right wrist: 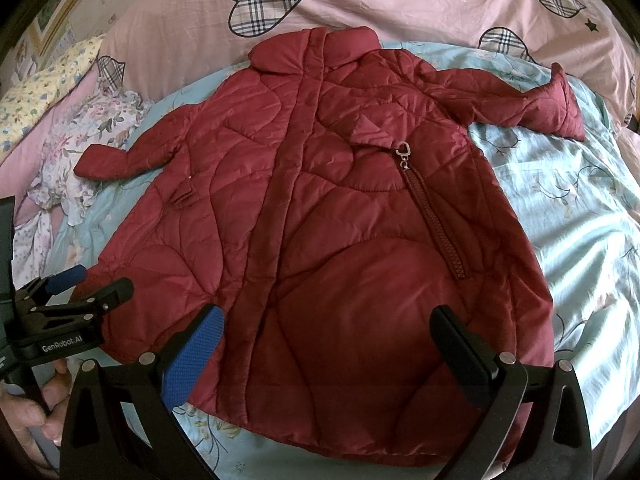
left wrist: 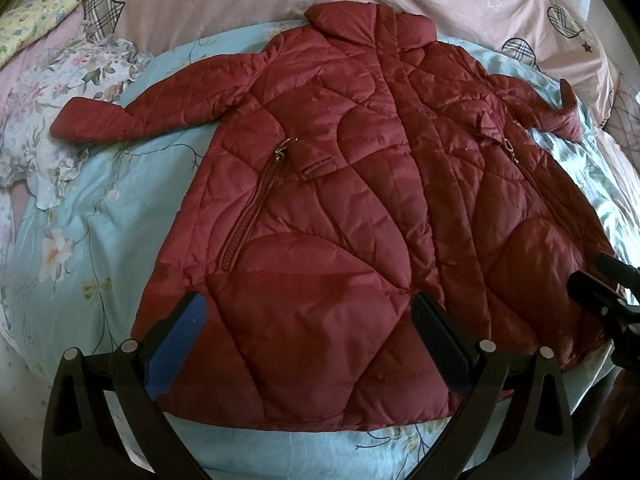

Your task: Fold large clothes

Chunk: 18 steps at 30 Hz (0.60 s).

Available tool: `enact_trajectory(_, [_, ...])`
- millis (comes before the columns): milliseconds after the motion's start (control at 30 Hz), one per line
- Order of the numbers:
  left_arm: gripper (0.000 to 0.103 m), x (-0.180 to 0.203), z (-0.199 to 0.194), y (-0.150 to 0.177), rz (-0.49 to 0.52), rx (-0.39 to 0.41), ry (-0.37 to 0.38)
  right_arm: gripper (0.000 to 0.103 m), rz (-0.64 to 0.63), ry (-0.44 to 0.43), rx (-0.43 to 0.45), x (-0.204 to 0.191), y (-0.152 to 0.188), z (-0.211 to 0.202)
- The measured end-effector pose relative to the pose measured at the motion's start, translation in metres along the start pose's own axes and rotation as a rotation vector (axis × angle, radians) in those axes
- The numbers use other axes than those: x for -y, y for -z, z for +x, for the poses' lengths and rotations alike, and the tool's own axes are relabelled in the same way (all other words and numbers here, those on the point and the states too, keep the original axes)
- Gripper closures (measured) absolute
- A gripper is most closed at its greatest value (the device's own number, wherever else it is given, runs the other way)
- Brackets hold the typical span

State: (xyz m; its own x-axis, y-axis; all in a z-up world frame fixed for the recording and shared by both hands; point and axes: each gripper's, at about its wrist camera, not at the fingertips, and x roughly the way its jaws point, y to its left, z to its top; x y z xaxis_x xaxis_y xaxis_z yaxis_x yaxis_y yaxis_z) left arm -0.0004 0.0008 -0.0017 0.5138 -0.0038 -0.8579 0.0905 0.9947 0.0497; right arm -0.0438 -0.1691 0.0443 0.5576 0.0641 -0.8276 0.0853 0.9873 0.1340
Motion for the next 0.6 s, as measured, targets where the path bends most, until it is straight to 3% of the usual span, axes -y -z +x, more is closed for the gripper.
enact_trajectory(367, [0.0, 0.003, 0.0, 0.0, -0.001, -0.002, 0.003, 0.0, 0.005, -0.007, -0.001, 0.003, -0.001, 0.0])
enact_trajectory(600, [0.0, 0.005, 0.009, -0.002, 0.008, -0.065, 0.001, 0.0, 0.011, -0.014, -0.001, 0.005, -0.003, 0.002])
